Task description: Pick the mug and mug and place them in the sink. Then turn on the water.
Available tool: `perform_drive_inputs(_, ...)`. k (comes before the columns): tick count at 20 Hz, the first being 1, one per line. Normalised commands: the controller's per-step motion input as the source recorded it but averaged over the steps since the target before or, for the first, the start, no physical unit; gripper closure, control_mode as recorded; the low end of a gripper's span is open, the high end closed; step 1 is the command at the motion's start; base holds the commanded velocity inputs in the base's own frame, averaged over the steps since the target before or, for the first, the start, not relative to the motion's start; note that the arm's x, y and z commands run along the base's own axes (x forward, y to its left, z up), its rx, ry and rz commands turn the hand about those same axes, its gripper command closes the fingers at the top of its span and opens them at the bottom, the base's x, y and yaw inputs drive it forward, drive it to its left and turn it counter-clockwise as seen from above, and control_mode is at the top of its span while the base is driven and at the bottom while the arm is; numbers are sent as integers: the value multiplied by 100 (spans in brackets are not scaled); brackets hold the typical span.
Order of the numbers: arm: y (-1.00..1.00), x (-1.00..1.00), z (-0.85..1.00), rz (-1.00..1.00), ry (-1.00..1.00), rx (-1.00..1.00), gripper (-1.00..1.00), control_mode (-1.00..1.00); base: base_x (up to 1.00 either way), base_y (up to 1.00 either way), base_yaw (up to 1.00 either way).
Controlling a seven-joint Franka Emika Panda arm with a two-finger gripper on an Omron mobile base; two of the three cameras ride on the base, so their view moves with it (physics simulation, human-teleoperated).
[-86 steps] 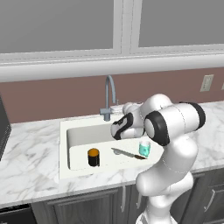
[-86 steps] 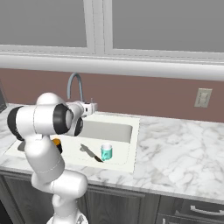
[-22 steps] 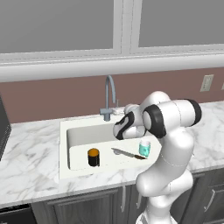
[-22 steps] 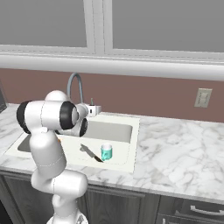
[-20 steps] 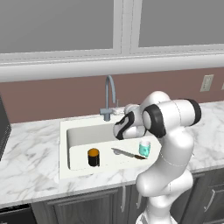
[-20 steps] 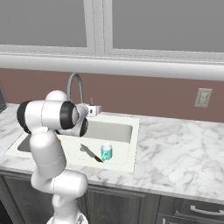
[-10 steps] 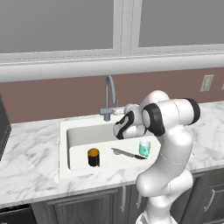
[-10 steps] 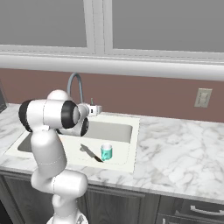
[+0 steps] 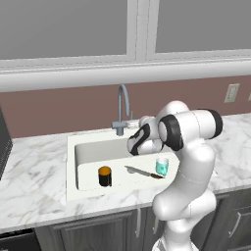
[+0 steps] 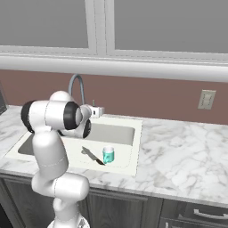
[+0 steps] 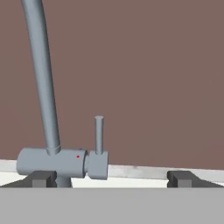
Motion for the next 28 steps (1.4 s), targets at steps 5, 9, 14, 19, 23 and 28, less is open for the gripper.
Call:
perform_drive_inputs(5, -1, 0, -27, 0, -8, 0, -100, -100, 0, 0, 0)
perform_drive_inputs(9, 0, 0, -28, 0, -8, 0, -100, -100, 0, 0, 0)
perform_drive_inputs(14, 0, 0, -28, 0, -8, 0, -100, -100, 0, 0, 0)
perform_drive_inputs(19, 0, 0, -28, 0, -7, 0, -100, -100, 0, 0, 0)
perform_drive_inputs(23, 0, 0, -28, 0, -7, 0, -100, -100, 0, 0, 0)
perform_drive_inputs(28, 0, 0, -28, 0, -7, 0, -100, -100, 0, 0, 0)
